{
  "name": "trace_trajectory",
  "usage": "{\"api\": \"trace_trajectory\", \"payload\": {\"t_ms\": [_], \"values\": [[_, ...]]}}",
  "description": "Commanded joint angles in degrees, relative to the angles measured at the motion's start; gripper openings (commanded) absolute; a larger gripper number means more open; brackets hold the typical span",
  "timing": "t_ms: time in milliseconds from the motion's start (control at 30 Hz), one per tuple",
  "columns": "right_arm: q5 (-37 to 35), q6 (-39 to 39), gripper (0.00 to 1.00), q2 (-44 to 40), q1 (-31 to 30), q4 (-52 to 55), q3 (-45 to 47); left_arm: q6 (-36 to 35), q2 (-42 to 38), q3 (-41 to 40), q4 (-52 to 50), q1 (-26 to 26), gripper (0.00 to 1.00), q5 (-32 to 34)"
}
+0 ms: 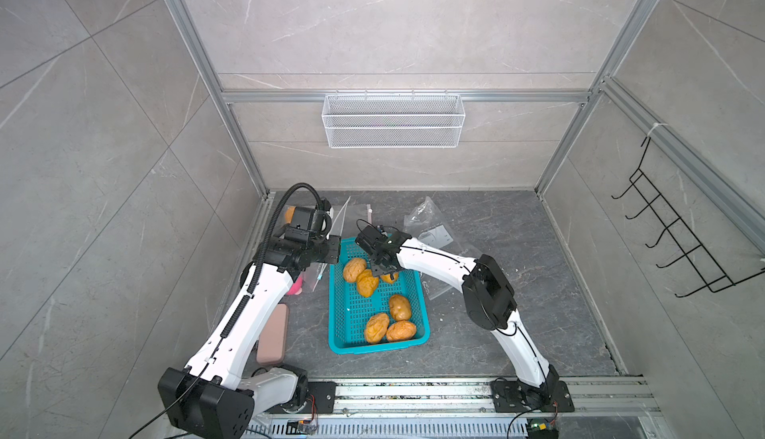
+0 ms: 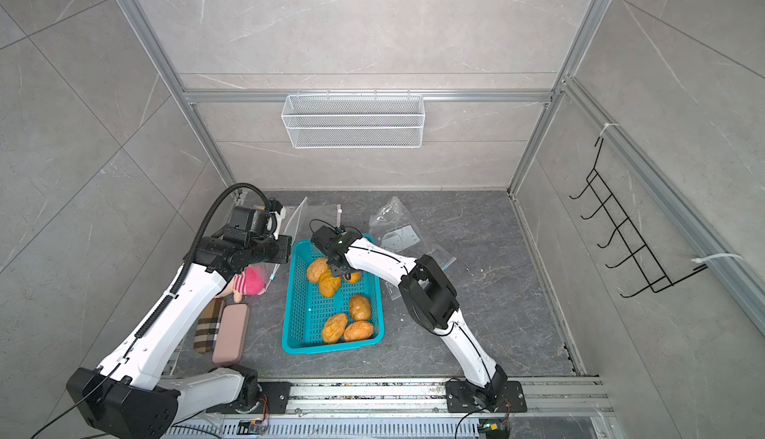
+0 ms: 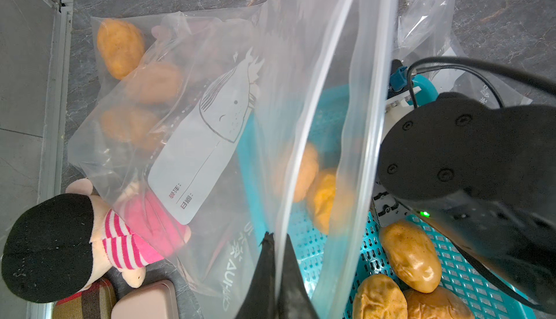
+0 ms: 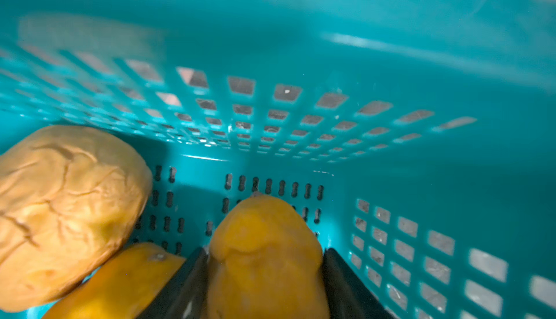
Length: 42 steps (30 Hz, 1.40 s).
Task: Put the potatoes into a zipper bag and zip it
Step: Pick up the potato from the basket.
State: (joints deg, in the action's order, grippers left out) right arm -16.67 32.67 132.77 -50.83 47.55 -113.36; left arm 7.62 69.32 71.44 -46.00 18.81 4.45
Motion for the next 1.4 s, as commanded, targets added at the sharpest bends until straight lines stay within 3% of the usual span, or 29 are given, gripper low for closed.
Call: {"api": "trace_trajectory", "payload": {"t_ms": [0,467,767,1133,1367], "values": [[4.28,0.84,0.62,1.9,0.09,-0.15,1.2,0.64,-0.85,0.1,0.39,0.35,0.0,0.6],[9.26,-0.31,0.66,1.62,1.25,-0.4,1.61,0.39,-0.59,0.18,0.29,0.53,0.0,0.13],[10.03,-0.86,0.47,-3.36,1.18,-4.86,5.67,0.3,-0.4,0.18,0.21,0.7,0.0,0.2],[14.18,-6.76,0.41,-30.82,1.18,-35.13,29.65,0.34,-0.5,0.28,0.27,0.9,0.0,-1.88],[22.56,-0.49,0.41,-36.95,1.17,-52.74,32.18,0.15,-0.83,0.28,0.75,0.88,0.0,-5.91]]}}
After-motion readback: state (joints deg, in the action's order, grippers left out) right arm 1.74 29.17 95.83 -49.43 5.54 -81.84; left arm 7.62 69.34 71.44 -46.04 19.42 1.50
